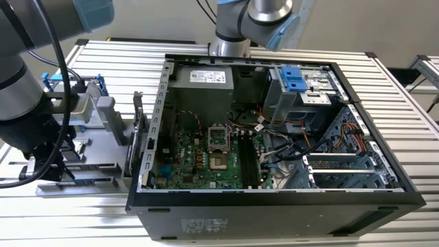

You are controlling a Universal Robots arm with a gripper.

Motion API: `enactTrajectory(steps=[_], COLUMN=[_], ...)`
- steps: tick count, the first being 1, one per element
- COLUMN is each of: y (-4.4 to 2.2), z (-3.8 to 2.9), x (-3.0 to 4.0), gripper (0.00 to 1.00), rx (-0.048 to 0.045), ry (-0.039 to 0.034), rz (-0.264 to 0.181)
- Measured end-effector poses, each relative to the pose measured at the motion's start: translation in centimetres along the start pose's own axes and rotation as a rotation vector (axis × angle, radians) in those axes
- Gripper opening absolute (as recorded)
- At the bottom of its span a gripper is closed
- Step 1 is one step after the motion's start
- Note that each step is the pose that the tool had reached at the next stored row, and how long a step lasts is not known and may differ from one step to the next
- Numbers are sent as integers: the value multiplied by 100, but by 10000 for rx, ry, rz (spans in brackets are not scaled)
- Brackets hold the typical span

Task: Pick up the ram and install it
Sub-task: 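Pick up the ram and move it above insertion slot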

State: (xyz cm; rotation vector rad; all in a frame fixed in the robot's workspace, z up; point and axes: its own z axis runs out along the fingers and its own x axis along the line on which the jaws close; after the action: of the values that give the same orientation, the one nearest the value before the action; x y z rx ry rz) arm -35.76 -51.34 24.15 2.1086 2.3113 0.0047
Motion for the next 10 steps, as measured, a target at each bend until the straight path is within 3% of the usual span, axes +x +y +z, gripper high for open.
enactTrajectory(steps=[10], y=[-14], z=[75], x=[2], gripper=[100], rx=[19], ry=[1], rz=[0])
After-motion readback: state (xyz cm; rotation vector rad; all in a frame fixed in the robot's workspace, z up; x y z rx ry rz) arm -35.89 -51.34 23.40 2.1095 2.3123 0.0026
